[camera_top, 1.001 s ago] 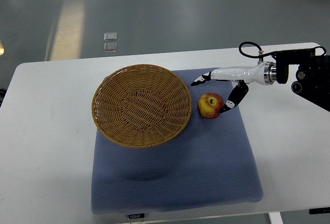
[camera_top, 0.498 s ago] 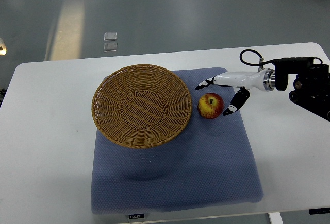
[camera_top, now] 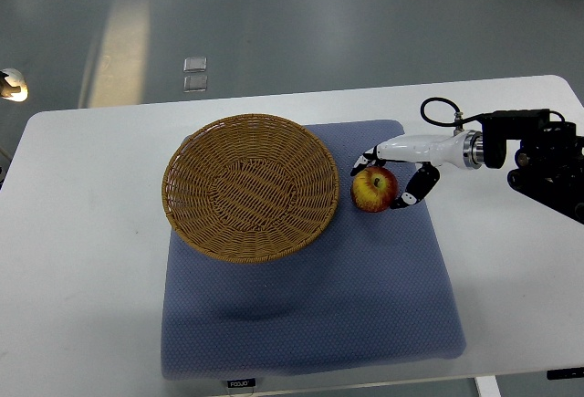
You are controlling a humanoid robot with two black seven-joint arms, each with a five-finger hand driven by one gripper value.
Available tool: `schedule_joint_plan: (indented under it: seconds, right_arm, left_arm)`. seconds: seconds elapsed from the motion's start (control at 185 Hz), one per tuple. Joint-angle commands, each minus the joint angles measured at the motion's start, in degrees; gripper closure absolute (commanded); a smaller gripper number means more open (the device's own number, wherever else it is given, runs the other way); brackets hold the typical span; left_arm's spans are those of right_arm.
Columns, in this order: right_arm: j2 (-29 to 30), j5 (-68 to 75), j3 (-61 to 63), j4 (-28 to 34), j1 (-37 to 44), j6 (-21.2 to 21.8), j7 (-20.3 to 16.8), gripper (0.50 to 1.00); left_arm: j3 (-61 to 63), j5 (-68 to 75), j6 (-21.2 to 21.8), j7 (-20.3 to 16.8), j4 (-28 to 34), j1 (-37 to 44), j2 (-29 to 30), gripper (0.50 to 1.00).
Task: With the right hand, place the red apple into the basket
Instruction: 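Lower the right hand around the apple and close the fingers, then lift the apple with the right hand and carry it over the basket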
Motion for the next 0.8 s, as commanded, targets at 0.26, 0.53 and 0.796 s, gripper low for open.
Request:
schedule_joint_plan:
  seconds: [0.26, 0.53, 0.796]
  right_arm:
    - [-0.2, 0.0, 0.0, 0.0, 0.8, 0.5, 0.0, 0.875]
    - [-1.2, 0.3, 0.1, -0.6, 6.6, 1.5, 0.0, 0.873]
    - [1.5, 0.9, 0.9, -2.2, 11.1, 2.1, -0.1, 0.871]
  left_arm:
    - [0.0, 0.0, 0.0, 0.0, 0.1, 0.0, 0.0, 0.5]
    - [0.0, 0.0, 0.0, 0.0, 0.0, 0.0, 0.0, 0.5]
    - [0.0, 0.0, 0.0, 0.0, 0.1, 0.1, 0.0, 0.5]
